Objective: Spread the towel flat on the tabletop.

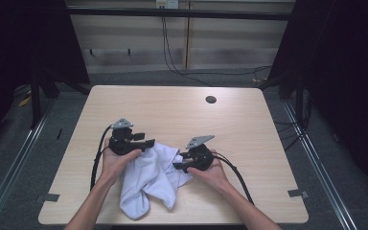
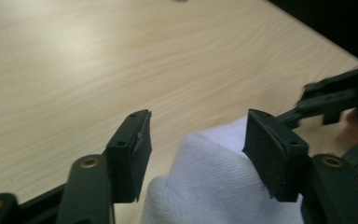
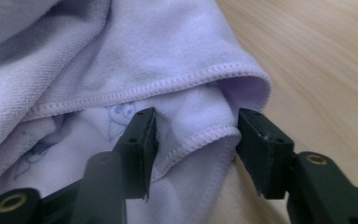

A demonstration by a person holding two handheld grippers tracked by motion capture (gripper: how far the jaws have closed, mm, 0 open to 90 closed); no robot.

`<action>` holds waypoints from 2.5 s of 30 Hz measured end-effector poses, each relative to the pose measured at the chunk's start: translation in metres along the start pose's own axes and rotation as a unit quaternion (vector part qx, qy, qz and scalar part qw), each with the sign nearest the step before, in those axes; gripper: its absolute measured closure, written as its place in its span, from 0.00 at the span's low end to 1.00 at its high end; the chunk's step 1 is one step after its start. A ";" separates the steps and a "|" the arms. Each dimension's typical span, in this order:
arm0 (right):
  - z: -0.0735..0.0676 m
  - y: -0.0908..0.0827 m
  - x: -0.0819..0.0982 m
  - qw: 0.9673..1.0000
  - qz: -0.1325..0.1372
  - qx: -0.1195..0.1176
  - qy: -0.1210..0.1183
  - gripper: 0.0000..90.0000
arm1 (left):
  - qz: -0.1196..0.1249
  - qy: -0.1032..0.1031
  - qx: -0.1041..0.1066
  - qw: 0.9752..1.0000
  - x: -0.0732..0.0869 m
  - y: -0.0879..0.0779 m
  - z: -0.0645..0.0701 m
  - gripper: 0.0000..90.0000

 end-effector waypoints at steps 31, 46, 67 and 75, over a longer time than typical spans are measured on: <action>0.005 -0.081 -0.033 0.995 0.082 0.052 0.016 0.95 | 0.114 -0.030 0.043 0.992 -0.015 -0.069 -0.015 0.86; 0.034 -0.202 -0.051 0.975 0.138 0.167 0.050 0.96 | 0.241 -0.083 -0.011 0.967 -0.063 -0.158 -0.072 0.88; 0.059 -0.282 -0.173 0.958 0.205 0.200 0.000 0.96 | 0.281 -0.010 -0.072 0.957 -0.154 -0.183 -0.061 0.88; 0.035 -0.237 -0.061 0.980 0.130 0.146 0.035 0.96 | 0.183 -0.024 -0.010 0.983 -0.036 -0.140 -0.039 0.88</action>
Point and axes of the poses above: each handheld gripper's, and its own axes: y roughly forward along the jaws, x roughly out of its underside, z roughly to its right, the point moved 7 cm from there along y, roughly forward along the jaws, and after that the axes turned 13 degrees about -x, right-handed, at the moved point
